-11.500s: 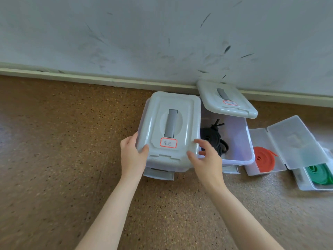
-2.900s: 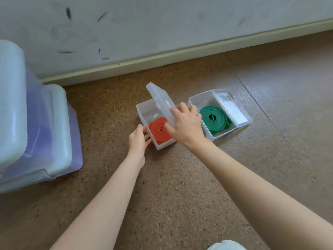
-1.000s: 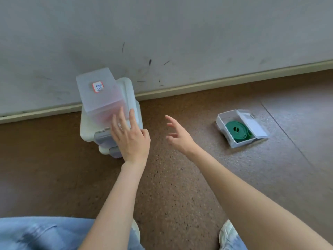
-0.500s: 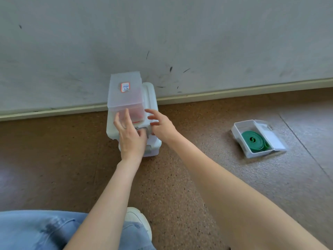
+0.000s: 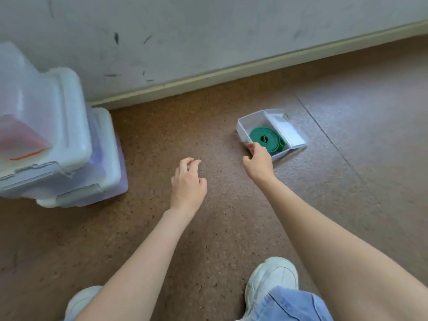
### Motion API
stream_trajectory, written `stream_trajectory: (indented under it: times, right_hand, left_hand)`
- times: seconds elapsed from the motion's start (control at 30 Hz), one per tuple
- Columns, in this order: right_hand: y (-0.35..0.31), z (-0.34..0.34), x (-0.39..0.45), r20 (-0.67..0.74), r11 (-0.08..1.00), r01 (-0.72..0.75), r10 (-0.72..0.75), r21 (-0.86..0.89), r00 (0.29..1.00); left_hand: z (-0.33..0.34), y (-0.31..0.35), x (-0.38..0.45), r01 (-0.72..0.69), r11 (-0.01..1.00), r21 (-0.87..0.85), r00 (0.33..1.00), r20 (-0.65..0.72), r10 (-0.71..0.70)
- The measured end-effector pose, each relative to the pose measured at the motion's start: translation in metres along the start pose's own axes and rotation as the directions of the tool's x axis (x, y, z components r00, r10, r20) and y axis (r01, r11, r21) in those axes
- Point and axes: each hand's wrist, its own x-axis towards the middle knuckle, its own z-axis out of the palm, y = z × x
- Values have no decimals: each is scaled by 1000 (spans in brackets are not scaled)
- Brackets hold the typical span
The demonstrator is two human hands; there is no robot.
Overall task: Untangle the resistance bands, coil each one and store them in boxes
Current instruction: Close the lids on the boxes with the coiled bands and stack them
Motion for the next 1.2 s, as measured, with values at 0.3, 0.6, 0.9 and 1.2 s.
stream_trajectory:
  times: [0.3, 0.6, 0.9, 1.2]
  right_hand:
    - [52, 26, 85, -143, 928, -95, 46, -360, 989]
    - [-5, 81, -33, 181, 988, 152, -148, -9, 972]
    - [56, 26, 38, 161, 897, -423, 440, -129, 883]
    - [-10, 37, -15, 211, 989, 141, -148, 51, 966]
  left_hand:
    - [98, 5, 72, 178, 927, -331, 982, -4, -190]
    - [82, -33, 65, 328, 780, -534, 934, 57, -354]
    - [72, -66, 50, 368, 801, -472, 929, 143, -342]
    - [49, -61, 44, 539, 451, -711, 811, 294, -506]
